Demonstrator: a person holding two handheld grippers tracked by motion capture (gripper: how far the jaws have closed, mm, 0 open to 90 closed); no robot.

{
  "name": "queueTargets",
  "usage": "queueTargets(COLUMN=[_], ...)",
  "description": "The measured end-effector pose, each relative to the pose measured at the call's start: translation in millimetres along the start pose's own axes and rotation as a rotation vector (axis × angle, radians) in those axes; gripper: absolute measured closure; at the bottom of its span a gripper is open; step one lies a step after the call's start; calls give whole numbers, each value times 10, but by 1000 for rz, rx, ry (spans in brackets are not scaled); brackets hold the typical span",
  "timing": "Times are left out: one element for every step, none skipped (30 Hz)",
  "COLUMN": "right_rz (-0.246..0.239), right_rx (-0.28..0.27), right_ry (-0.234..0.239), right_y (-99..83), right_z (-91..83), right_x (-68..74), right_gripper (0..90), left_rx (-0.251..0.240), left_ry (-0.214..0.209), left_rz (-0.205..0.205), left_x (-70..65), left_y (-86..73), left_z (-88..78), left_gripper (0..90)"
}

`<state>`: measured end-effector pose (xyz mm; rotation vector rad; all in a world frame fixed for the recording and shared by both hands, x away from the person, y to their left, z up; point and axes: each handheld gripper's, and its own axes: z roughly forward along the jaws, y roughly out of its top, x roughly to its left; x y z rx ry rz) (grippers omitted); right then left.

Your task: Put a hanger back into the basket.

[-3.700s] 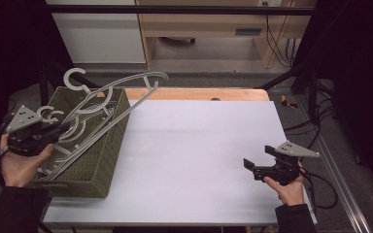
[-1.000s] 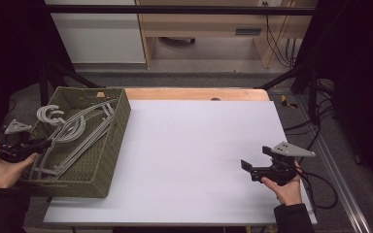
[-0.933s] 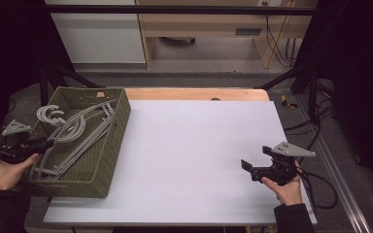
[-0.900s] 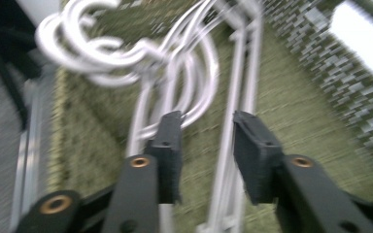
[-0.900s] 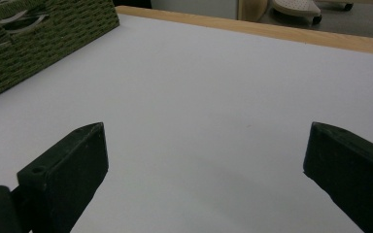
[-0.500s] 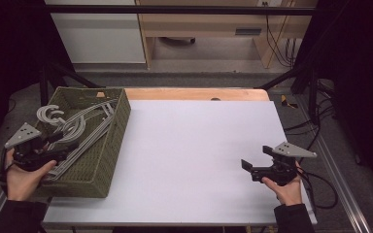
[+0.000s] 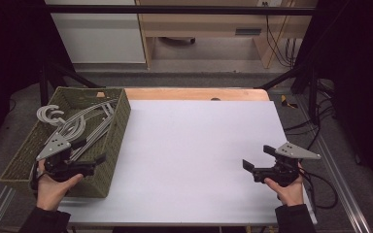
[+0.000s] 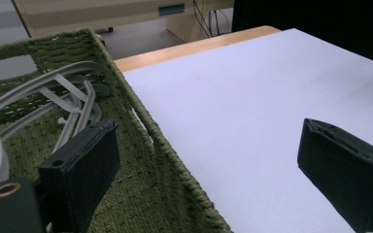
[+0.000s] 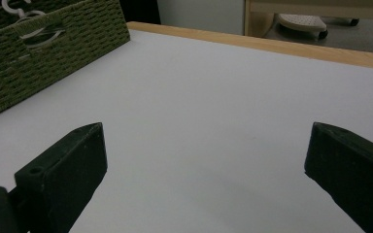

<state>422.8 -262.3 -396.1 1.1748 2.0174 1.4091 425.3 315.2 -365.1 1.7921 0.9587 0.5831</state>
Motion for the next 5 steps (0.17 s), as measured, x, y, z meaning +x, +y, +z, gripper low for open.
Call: queueTargets(right_rz=[1, 10, 0, 2, 3], right_rx=[-1, -9, -7, -7, -8], right_ry=[4, 2, 2, 3, 4], right_y=[-1, -3, -8, -10, -10], right_z=[-6, -9, -15, -19, -20], right_x=[-2, 2, -8, -11, -13], right_gripper=[20, 21, 22, 22, 22], left_rx=[-9, -6, -8, -8, -9], left_ry=[-2, -5, -3, -3, -4], left_rz=[-2, 2, -6, -7, -9], left_x=[-9, -10, -19, -20, -20], left_y=[-7, -11, -22, -29, -36], left_z=[6, 8, 18, 23, 28], left_gripper=[74, 74, 74, 74, 74])
